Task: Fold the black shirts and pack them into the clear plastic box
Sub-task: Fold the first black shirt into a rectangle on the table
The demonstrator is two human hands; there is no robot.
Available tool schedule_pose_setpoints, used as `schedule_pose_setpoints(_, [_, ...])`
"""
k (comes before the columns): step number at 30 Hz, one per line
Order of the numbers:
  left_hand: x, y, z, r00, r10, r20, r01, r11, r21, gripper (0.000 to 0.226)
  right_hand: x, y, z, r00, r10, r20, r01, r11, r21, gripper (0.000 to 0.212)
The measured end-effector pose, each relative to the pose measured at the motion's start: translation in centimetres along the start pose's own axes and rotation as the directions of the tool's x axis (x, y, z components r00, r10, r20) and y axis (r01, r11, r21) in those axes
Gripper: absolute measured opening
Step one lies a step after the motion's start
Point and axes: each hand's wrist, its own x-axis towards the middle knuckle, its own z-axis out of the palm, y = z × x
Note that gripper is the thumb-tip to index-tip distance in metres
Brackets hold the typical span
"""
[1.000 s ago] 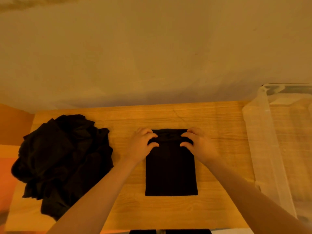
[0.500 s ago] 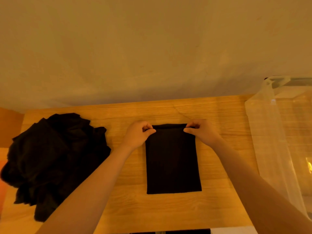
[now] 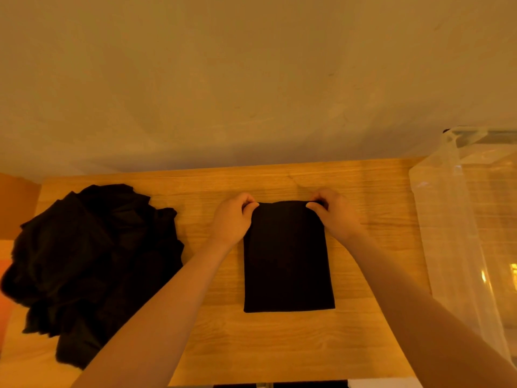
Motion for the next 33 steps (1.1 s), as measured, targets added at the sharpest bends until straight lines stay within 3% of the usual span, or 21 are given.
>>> schedule_pose_setpoints(3, [-0.6, 0.3, 0.1, 0.989, 0.124, -0.081, -0.12, 0.991, 0.052, 0.011, -0.6, 0.0, -0.1, 0.986, -0.155, -0.062, 0.15, 0.985, -0.082, 0.007])
schedule_pose_setpoints(5, [-1.1, 0.4, 0.1, 0.985, 0.145, -0.09, -0.143, 0.989, 0.032, 0.01, -1.0, -0.1, -0.3, 0.982, -0.179, -0.055, 0.174, 0.982, -0.08, 0.01])
schedule_pose_setpoints(10, [-2.1, -0.3, 0.7, 0.981, -0.167, -0.098, 0.152, 0.978, -0.142, 0.03, -2.1, 0.3, 0.0, 0.991, 0.134, -0.013, -0.13, 0.978, 0.165, 0.042])
schedule_pose_setpoints(13, [-2.2, -0.3, 0.6, 0.946, -0.316, -0.076, 0.294, 0.931, -0.214, 0.025, -2.2, 0.8, 0.2, 0.961, 0.27, -0.054, -0.246, 0.931, 0.271, 0.032])
schedule_pose_setpoints(19, [-1.7, 1.3, 0.5, 0.948, -0.315, -0.043, 0.285, 0.901, -0.328, 0.012, -2.1, 0.2, 0.2, 0.97, 0.219, -0.102, -0.177, 0.932, 0.316, 0.014])
schedule_pose_setpoints(21, [-1.6, 1.5, 0.6, 0.932, -0.362, -0.03, 0.31, 0.835, -0.455, 0.009, -2.1, 0.0, 0.4, 0.972, 0.216, -0.09, -0.169, 0.916, 0.364, 0.013])
schedule_pose_setpoints(24, [-1.7, 1.7, 0.7, 0.899, -0.434, 0.055, 0.356, 0.653, -0.668, 0.01, -1.7, 0.2, 0.7, 0.96, 0.266, -0.09, -0.199, 0.87, 0.451, 0.012])
schedule_pose_setpoints(27, [-1.6, 1.4, 1.1, 0.869, -0.479, 0.126, 0.409, 0.549, -0.729, 0.02, -1.4, 0.5, 0.9, 0.947, 0.313, -0.073, -0.249, 0.857, 0.451, 0.01])
schedule_pose_setpoints(30, [-1.2, 1.5, 1.3, 0.878, -0.473, 0.078, 0.39, 0.61, -0.69, 0.027, -1.0, 0.3, 0.9, 0.95, 0.301, -0.083, -0.245, 0.882, 0.403, 0.01])
schedule_pose_setpoints(33, [-0.7, 1.6, 1.4, 0.893, -0.449, -0.036, 0.342, 0.728, -0.594, 0.017, -0.7, 0.3, 0.9, 0.957, 0.267, -0.116, -0.215, 0.917, 0.336, 0.01])
